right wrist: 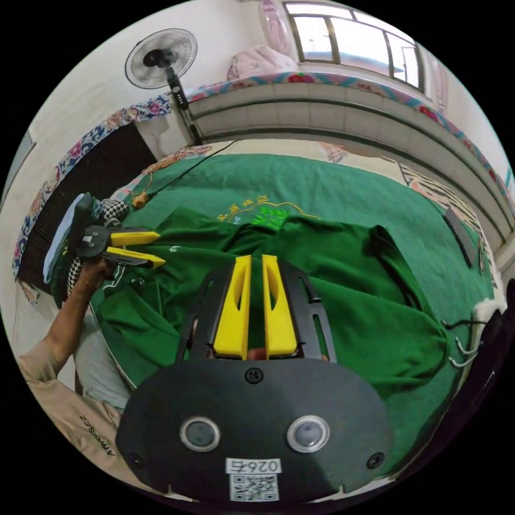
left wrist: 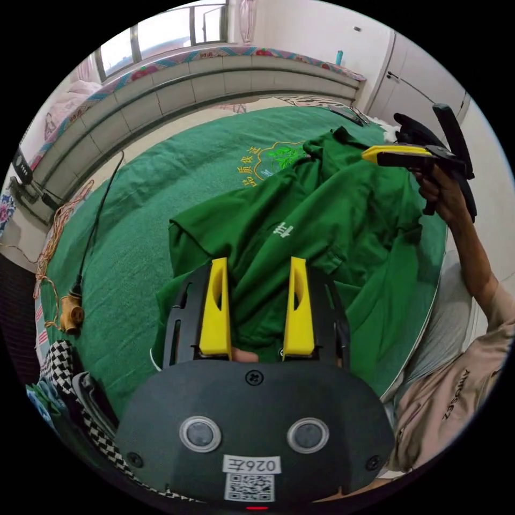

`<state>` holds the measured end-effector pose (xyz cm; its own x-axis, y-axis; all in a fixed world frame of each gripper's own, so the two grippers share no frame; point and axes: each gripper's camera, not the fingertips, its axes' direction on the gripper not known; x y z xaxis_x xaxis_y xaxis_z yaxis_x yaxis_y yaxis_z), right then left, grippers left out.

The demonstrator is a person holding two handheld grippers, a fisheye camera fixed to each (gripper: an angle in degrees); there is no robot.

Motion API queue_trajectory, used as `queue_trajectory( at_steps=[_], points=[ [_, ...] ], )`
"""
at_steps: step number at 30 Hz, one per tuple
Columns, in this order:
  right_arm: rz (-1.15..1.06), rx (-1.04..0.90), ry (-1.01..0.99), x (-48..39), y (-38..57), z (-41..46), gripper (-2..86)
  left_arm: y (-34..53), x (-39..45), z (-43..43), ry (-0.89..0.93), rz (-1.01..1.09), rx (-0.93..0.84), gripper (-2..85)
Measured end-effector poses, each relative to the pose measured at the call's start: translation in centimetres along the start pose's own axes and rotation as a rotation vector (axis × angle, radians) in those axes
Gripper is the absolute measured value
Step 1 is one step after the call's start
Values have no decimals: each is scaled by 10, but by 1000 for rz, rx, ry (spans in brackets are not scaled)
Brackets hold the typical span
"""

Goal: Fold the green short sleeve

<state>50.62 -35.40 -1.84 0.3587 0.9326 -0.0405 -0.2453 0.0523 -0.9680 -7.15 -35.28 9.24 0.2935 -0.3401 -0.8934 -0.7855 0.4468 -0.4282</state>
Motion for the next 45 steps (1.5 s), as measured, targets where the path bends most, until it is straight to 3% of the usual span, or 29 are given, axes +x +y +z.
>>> queue_trajectory(
  at_steps=[3,7,12,16,21,23,24,25,27,28,31,33,37,42,45],
  points=[
    [-39,-13,-97,-21,-22,23,40,-11,-13,2,65,5,16,114],
    [-69,-180,-25,-42,-59,80,67,-26,-18,10,67,73,-29,112],
    [-172,-336,-17,-58,-76,112,-6,-40,-30,11,167,138,-110,143],
    [-285,-287,-42,-60,-80,78,-15,-40,-56,-12,296,126,-54,156],
    [-231,-233,-300,-32,-105,45,-16,-60,-75,-7,328,124,-76,155],
    [-142,-205,-485,-11,-122,40,-14,-74,-80,9,365,128,-154,102],
    [-117,-194,-524,-5,-127,39,-13,-81,-82,13,381,171,-180,25],
    [-69,-176,-587,6,-138,41,-11,-89,-87,10,376,193,-177,17],
    [11,-90,-645,25,-162,40,-1,-104,-111,-11,356,146,-67,15],
    [62,25,-649,40,-179,35,19,-110,-139,-35,341,37,108,21],
    [168,147,-494,72,-208,23,81,-89,-214,-80,384,-296,466,57],
    [211,191,-521,88,-202,11,101,-70,-233,-84,443,-332,502,69],
    [217,159,-405,116,-147,-23,93,-19,-218,-48,319,-301,304,120],
    [319,33,-77,167,-58,-53,84,24,-200,-2,406,-302,143,169],
    [384,7,60,194,-21,-69,103,17,-183,5,359,-289,90,176]
  ],
)
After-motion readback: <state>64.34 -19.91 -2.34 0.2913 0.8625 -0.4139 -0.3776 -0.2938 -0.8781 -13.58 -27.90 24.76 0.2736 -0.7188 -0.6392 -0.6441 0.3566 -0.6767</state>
